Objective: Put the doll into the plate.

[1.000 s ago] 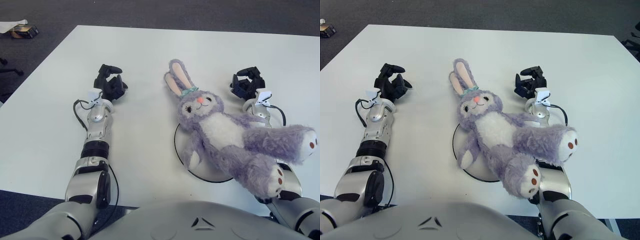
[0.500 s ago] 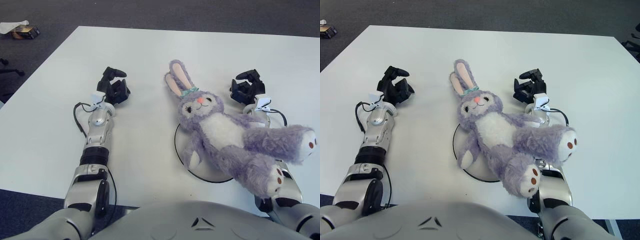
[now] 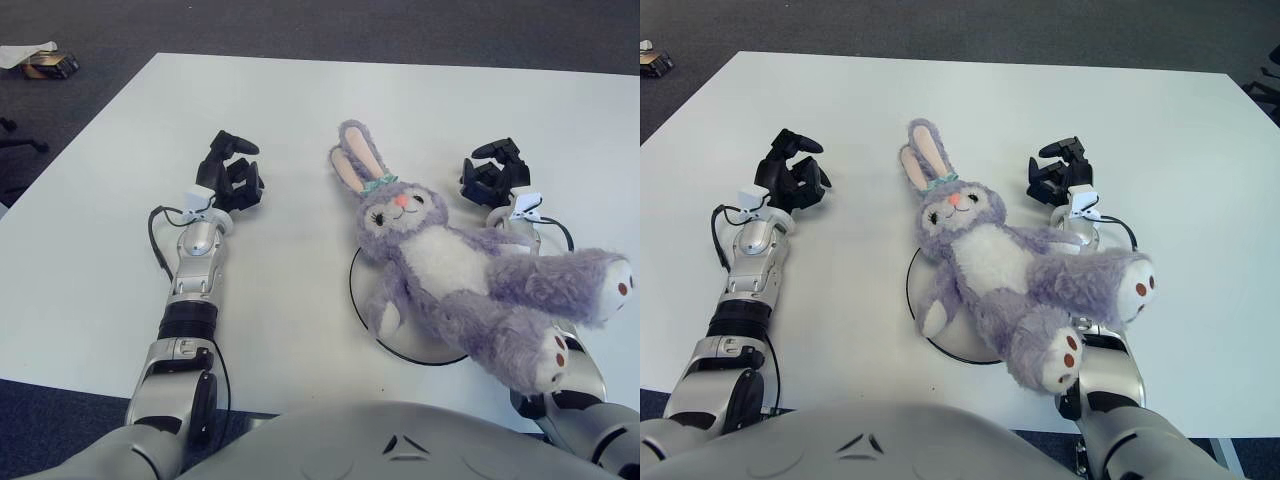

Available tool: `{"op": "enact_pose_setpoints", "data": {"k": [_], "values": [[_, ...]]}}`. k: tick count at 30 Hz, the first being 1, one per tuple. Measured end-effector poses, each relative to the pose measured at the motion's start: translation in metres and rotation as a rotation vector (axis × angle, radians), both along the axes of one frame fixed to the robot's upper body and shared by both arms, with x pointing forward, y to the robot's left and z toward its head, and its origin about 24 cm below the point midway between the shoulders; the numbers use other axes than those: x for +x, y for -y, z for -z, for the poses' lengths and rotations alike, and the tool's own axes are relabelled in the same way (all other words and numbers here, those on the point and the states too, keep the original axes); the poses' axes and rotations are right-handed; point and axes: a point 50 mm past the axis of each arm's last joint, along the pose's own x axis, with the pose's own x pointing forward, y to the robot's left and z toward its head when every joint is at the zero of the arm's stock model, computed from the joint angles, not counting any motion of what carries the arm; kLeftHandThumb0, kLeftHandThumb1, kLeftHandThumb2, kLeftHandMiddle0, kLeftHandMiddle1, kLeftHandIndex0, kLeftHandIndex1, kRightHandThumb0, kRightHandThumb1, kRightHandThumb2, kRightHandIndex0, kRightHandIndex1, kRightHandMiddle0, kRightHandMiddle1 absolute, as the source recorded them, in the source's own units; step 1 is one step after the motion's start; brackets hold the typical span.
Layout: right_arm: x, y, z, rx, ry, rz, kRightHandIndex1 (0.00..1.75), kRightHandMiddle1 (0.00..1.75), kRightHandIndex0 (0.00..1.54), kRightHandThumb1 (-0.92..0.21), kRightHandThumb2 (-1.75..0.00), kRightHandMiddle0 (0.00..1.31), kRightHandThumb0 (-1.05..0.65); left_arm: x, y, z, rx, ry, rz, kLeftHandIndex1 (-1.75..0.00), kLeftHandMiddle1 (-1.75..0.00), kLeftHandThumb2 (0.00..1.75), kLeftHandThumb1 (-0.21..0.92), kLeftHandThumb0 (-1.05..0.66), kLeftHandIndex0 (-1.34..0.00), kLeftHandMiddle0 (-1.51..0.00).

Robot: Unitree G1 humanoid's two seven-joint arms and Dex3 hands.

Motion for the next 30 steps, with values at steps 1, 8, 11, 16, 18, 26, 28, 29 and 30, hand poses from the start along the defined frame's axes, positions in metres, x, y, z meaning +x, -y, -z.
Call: {"op": "enact_pose_setpoints", "data": {"k": [1,8,11,16,18,26,28,29,30], "values": [[0.0001,-0.0002,0.0000,0.000,0.000,-0.001,1.56,1.75,0.61,-0.43,-1.14,0.33,-0.01,-0.0005,0.0002,-0.0001,0.001,0.001,0.000,-1.75,-1.75,1.05,0.53,-0.42,-0.44,-0.95],[0.0004,-0.0009,-0.0001,-0.003,-0.001,-0.004,1.56,1.75,0.61,-0.42,-1.14,0.33,-0.01,-0.0029,0.0020,0.0011,0.000,-0.005,0.002,-1.75,-1.75,1.04,0.54,-0.42,-0.44,-0.94],[0.0005,-0.0010,-0.0002,-0.003,-0.001,-0.004,1.56,1.75,0.61,-0.42,-1.14,0.33,-0.01,-0.0033,0.0023,0.0015,-0.001,-0.010,0.002,-1.75,-1.75,1.04,0.54,-0.42,-0.44,-0.94],[0.0005,-0.0010,-0.0001,-0.003,-0.001,-0.004,1.56,1.75,0.61,-0.42,-1.14,0.33,-0.01,-0.0039,0.0025,0.0017,-0.001,-0.013,0.002,-1.75,-1.75,1.04,0.54,-0.42,-0.44,-0.94],[0.0005,-0.0010,-0.0001,-0.003,-0.002,-0.004,1.56,1.75,0.61,-0.42,-1.14,0.33,-0.01,-0.0040,0.0026,0.0015,-0.001,-0.012,0.002,-1.75,-1.75,1.04,0.54,-0.42,-0.44,-0.95],[0.0005,-0.0009,-0.0001,-0.003,-0.002,-0.004,1.56,1.75,0.61,-0.42,-1.14,0.33,-0.01,-0.0042,0.0029,0.0013,-0.002,-0.013,0.003,-1.75,-1.75,1.04,0.54,-0.42,-0.44,-0.95],[0.0005,-0.0009,-0.0001,-0.003,-0.002,-0.004,1.56,1.75,0.61,-0.42,-1.14,0.33,-0.01,-0.0042,0.0029,0.0014,-0.002,-0.014,0.002,-1.75,-1.75,1.04,0.54,-0.42,-0.44,-0.95],[0.0005,-0.0009,-0.0001,-0.003,-0.002,-0.004,1.56,1.75,0.61,-0.42,-1.14,0.33,-0.01,-0.0042,0.0029,0.0015,-0.002,-0.014,0.002,-1.75,-1.75,1.04,0.54,-0.42,-0.44,-0.95],[0.0005,-0.0009,0.0000,-0.003,-0.002,-0.004,1.56,1.75,0.61,-0.42,-1.14,0.33,-0.01,-0.0042,0.0029,0.0015,-0.002,-0.014,0.002,-1.75,-1.75,1.04,0.54,-0.42,-0.44,-0.95]]}}
